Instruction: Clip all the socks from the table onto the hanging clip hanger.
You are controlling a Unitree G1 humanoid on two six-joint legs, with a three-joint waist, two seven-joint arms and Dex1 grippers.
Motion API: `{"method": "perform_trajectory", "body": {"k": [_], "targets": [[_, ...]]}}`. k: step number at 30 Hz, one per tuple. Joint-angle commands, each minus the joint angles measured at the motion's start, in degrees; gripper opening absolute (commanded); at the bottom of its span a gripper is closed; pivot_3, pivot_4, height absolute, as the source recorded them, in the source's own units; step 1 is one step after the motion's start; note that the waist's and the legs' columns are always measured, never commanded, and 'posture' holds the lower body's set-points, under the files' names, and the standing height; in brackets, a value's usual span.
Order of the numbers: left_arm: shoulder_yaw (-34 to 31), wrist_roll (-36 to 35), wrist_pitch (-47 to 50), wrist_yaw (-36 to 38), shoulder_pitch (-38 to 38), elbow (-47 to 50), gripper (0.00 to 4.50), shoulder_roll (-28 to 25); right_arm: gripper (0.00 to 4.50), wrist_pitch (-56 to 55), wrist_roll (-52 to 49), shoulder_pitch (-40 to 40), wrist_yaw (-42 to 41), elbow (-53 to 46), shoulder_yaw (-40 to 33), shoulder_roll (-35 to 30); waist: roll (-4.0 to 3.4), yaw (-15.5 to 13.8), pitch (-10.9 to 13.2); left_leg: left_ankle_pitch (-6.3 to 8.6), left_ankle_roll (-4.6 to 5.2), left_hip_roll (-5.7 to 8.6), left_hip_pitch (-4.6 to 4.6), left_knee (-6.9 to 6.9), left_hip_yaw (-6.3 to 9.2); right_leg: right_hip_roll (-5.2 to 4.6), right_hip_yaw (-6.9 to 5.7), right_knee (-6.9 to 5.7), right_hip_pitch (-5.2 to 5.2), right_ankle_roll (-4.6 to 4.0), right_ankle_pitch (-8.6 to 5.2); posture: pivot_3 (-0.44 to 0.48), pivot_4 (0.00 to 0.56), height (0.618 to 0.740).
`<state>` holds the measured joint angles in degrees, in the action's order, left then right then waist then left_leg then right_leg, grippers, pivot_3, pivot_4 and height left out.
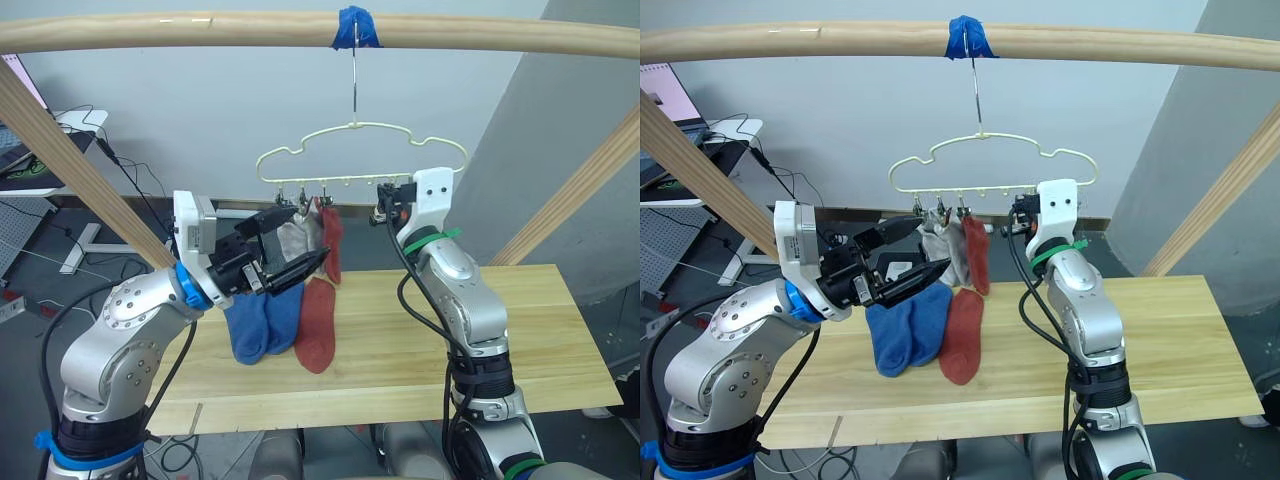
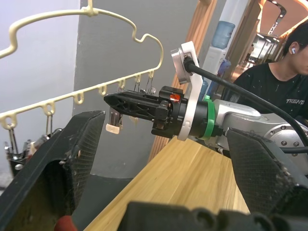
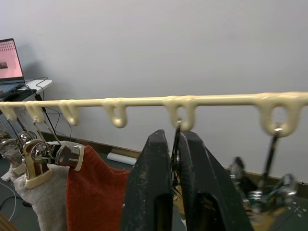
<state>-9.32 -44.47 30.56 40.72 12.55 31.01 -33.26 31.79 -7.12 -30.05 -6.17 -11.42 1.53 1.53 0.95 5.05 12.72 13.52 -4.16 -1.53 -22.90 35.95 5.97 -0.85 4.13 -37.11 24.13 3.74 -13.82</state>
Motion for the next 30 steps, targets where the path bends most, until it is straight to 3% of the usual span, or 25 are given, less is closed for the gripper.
{"method": "perform_trajectory", "body": {"k": [1, 9, 12, 18, 30], "targets": [[-0.03, -0.2, -1.36, 0.11, -0.61, 2.25, 4.5, 0.32, 0.02, 0.36, -1.81, -0.8, -0.27, -2.29, -1.08, 0.0, 0.0, 0.0, 0.0, 0.0, 0.0, 0.0, 0.0, 0.0, 0.0, 0.0, 0.0, 0.0, 0.0, -0.01, 0.0, -0.064, 0.209, 0.74], [3.88, 9.04, -2.46, -0.07, -9.33, 0.37, 4.5, -2.26, 0.02, 9.64, -9.81, -2.07, -7.79, -4.07, -3.3, -6.04, -0.02, 0.06, 0.01, 0.0, 0.0, 0.0, 0.0, 0.0, -0.01, 0.0, 0.0, 0.01, 0.0, -0.19, 0.11, -0.087, 0.211, 0.74], [11.44, 20.19, -4.78, -3.46, -12.24, -5.63, 4.5, -2.07, 0.02, 10.8, -11.26, -2.67, -11.14, -3.85, -3.53, -10.19, -0.08, 0.0, 0.04, 0.0, 0.0, 0.01, 0.03, 0.01, -0.01, 0.0, 0.01, 0.01, -0.03, 0.04, -0.05, -0.096, 0.214, 0.74], [23.49, 35.61, -13.44, -6.35, -5.08, -25.11, 4.5, 4.3, 0.02, 11.85, -12.77, -3.39, -13.56, -3.03, -3.35, -13.83, -0.15, 0.0, 0.1, 0.0, 0.01, 0.01, 0.0, 0.03, -0.02, 0.02, 0.0, 0.0, 0.01, 0.04, -0.04, -0.131, 0.224, 0.74], [29.64, 48.43, -27.54, -5.09, 8.7, -53.7, 4.5, 10.53, 0.02, 13.39, -13.6, -2.89, -11.67, -4.63, -3.48, -13.53, -0.2, 0.82, 0.12, 0.0, 0.02, -0.01, -0.02, 0.01, -0.03, 0.04, 0.01, -0.01, 0.0, -0.21, 0.12, -0.175, 0.235, 0.74]]}}
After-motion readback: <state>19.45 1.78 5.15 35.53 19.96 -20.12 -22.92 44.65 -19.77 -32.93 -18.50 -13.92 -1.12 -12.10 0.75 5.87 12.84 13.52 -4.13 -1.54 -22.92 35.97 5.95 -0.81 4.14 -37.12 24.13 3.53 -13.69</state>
